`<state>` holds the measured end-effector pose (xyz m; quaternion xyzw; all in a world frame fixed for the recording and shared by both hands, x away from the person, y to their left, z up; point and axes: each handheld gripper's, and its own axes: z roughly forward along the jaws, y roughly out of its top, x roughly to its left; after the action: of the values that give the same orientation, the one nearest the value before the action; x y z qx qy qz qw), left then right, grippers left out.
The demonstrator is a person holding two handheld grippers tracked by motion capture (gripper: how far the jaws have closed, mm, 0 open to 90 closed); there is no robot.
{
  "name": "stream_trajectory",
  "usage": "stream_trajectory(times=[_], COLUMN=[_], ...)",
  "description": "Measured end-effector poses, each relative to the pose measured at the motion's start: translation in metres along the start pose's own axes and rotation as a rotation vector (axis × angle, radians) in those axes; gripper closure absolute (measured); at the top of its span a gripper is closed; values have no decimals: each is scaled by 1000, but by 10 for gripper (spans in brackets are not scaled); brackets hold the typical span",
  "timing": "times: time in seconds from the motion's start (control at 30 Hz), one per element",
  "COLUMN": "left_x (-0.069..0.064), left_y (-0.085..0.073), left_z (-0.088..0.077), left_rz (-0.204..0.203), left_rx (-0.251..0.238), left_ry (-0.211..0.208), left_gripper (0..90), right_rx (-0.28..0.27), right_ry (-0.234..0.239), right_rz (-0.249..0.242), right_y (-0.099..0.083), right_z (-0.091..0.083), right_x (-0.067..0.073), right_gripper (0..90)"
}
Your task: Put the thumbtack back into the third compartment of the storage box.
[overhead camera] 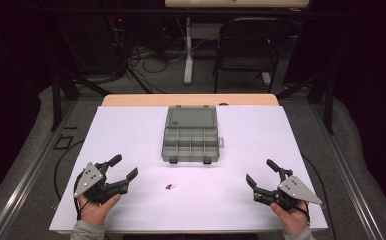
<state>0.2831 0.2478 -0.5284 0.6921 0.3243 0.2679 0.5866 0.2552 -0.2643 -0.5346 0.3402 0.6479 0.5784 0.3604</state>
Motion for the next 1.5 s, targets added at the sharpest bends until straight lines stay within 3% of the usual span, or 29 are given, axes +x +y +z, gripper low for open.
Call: stream_trajectory(times=[0.47,0.57,0.7,0.8,1.03,1.07,1.17,1.2,1.23,1.3,1.43,1.5], left_x=[-3,-5,-8,-12,-16,-18,-22,-26,-26,-29,-35,-35], left_y=[0,1,5,12,22,21,17,12,12,8,-3,-5], left_z=[10,16,21,29,57,63,67,69,69,70,72,73], left_rz=[-29,-50,-55,-45,-85,-92,-78,-58,-58,-52,-27,-15], left_rx=[82,137,155,187,288,306,345,387,387,411,459,470], left_ry=[-33,-48,-65,-84,-112,-136,-139,-141,-141,-159,-234,-242], left_gripper=[302,344,401,424,456,513,515,520,519,558,610,645], right_rx=[48,48,51,54,60,60,71,76,76,79,86,87], right_ry=[9,2,-4,-5,-2,-1,0,1,1,-3,1,2], right_rz=[-50,-41,-35,-36,-28,-29,-30,-28,-28,-25,-27,-28], right_y=[-3,-3,-3,-3,-4,-4,-5,-5,-5,-5,-6,-6], right_z=[3,2,2,3,5,5,5,5,5,6,6,6], right_x=[-1,-2,-3,-3,-4,-4,-5,-5,-5,-6,-5,-5], right_gripper=[153,153,153,153,153,153,153,154,154,153,153,154])
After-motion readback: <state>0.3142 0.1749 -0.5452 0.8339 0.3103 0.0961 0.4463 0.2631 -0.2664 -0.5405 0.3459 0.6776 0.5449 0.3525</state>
